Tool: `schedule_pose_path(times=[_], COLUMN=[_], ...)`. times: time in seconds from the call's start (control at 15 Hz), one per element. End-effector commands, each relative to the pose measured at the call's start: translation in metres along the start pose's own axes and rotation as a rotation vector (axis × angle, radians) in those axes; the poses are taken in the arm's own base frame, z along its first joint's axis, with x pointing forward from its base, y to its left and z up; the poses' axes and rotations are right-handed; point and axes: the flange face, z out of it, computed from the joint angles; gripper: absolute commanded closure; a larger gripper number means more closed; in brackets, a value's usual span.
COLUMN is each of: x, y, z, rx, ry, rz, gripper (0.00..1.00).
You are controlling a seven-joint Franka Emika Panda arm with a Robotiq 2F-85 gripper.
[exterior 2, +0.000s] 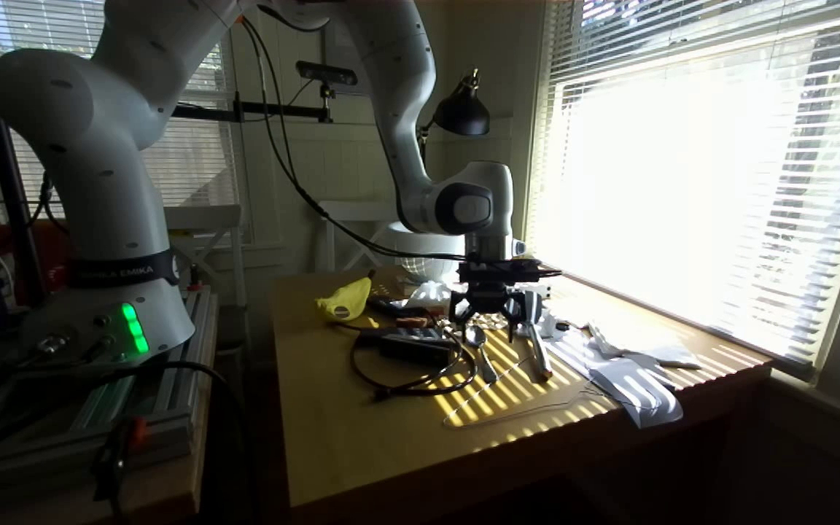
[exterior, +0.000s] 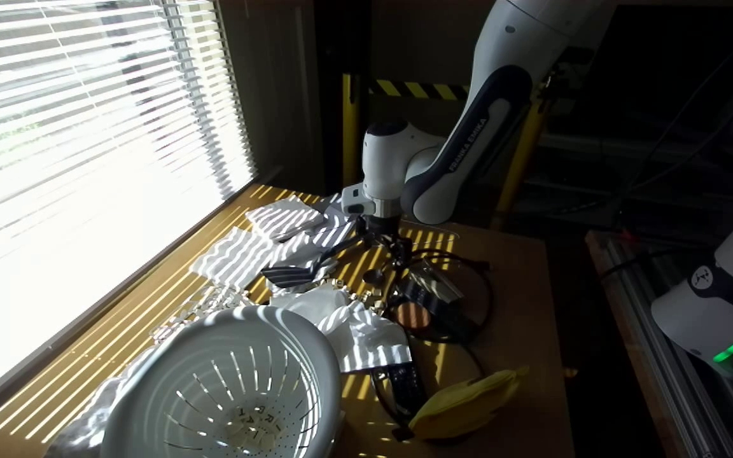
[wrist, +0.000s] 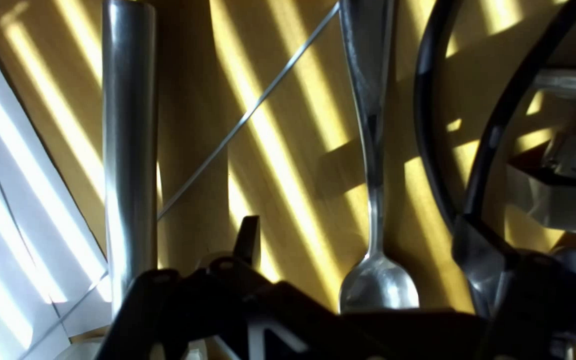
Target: Use the silver spoon to place some tiles in the colander.
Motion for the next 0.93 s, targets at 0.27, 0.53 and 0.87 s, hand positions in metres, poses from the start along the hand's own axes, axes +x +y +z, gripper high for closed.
schedule_pose_path(times=[0.27,0.53,0.87], x=[-0.003,-0.003,-0.001], y=[0.004,0.006,0.01], z=[0.005,0.01,0.013], rx=[0.024,0.014,0.006], ry=[0.007,0.003,0.0], rz=[0.011,0.008,0.007], gripper=[0.08,0.15,0.18])
